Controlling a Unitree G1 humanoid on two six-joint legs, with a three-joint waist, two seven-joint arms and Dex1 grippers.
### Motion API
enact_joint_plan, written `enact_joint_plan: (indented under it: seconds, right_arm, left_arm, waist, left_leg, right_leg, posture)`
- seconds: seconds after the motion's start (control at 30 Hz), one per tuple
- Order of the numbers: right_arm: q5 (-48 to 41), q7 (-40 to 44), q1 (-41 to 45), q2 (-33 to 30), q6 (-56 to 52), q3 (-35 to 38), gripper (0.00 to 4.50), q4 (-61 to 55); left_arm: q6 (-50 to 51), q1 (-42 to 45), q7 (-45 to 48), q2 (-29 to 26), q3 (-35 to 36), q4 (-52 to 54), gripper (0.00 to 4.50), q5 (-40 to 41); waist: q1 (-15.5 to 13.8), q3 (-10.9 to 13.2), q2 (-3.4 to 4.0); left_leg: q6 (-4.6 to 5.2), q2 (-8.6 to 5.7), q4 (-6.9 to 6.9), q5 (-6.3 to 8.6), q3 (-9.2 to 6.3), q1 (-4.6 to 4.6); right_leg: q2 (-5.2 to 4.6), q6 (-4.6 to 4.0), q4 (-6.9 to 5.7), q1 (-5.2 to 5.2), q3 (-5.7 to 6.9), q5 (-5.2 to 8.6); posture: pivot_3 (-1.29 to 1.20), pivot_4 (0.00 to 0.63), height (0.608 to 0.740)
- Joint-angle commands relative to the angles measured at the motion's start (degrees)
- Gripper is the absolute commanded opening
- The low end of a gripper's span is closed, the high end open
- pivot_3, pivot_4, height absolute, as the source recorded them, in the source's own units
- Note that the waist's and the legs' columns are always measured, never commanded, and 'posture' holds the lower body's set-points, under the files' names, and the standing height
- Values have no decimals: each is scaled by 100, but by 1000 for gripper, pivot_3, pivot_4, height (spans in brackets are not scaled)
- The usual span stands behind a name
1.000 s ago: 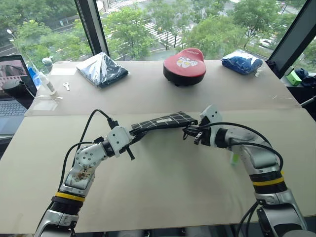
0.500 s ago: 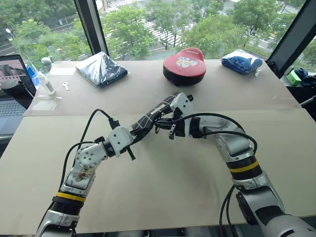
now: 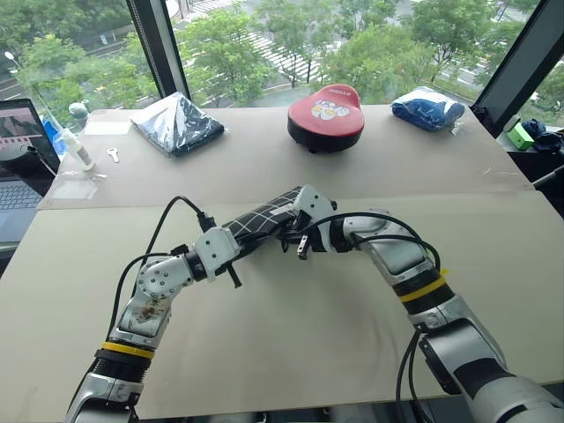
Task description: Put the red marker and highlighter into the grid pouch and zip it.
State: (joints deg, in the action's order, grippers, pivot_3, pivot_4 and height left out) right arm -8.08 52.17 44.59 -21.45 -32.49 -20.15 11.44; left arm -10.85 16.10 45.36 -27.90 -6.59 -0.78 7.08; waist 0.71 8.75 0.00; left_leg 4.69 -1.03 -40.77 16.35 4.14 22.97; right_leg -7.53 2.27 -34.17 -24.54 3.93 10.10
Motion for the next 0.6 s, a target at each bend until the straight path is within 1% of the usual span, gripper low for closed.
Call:
enact_joint_plan:
  seconds: [0.03,0.17,0.3,0.47,0.5,0.53,0.57,0.6]
  right_arm:
    - [-152,278,38,-90,58,124,38,-457]
    - [-199,483,-205,-51,-46,-20,38,-814]
    - [-276,555,-429,213,-277,-233,38,-1214]
    - [-235,446,-364,266,-317,-112,38,-1071]
    - [-162,250,-277,304,-225,24,38,-841]
    - [-115,110,-211,332,-155,121,653,-673]
    - [-171,44,-142,336,-155,273,815,-548]
    - [-250,50,-115,296,-155,390,1172,-543]
  left_arm:
    - [-85,98,14,26,76,235,0,126]
    - [-76,124,29,54,88,221,0,131]
    - [-86,149,39,87,83,189,0,123]
    - [-97,171,40,120,70,169,0,107]
    - [-98,173,35,125,75,164,0,104]
    - [-95,179,31,131,76,159,0,100]
    - [-99,170,26,135,76,162,0,94]
    - [-100,158,21,141,78,171,0,87]
  waist:
    - [2,0,0]
    - [2,0,0]
    - [3,0,0]
    - [-20,0,0]
    - [-18,0,0]
    - [-13,0,0]
    - [-12,0,0]
    - [-9,0,0]
  left_leg:
    - [0,0,0,0,0,0]
    - [-1,1,1,0,0,-2]
    - [0,1,0,0,0,-2]
    - [-1,0,-2,0,-3,-2]
    - [-1,0,-2,0,-3,-2]
    - [-1,0,-3,0,-3,-2]
    - [-1,0,-3,0,-3,-2]
    - [-1,0,-2,-1,-2,-2]
  right_leg:
    - [0,0,0,0,0,0]
    - [1,0,0,0,0,0]
    - [1,0,0,2,0,0]
    - [0,0,-1,3,0,0]
    - [0,0,-1,3,0,0]
    - [0,0,-1,4,-1,0]
    - [0,0,-1,3,-1,0]
    - [0,0,-2,2,-1,0]
  posture:
    - [0,150,740]
    - [0,150,740]
    - [0,150,740]
    - [0,150,740]
    - [0,150,740]
    - [0,150,740]
    - [0,150,740]
    - [0,150,740]
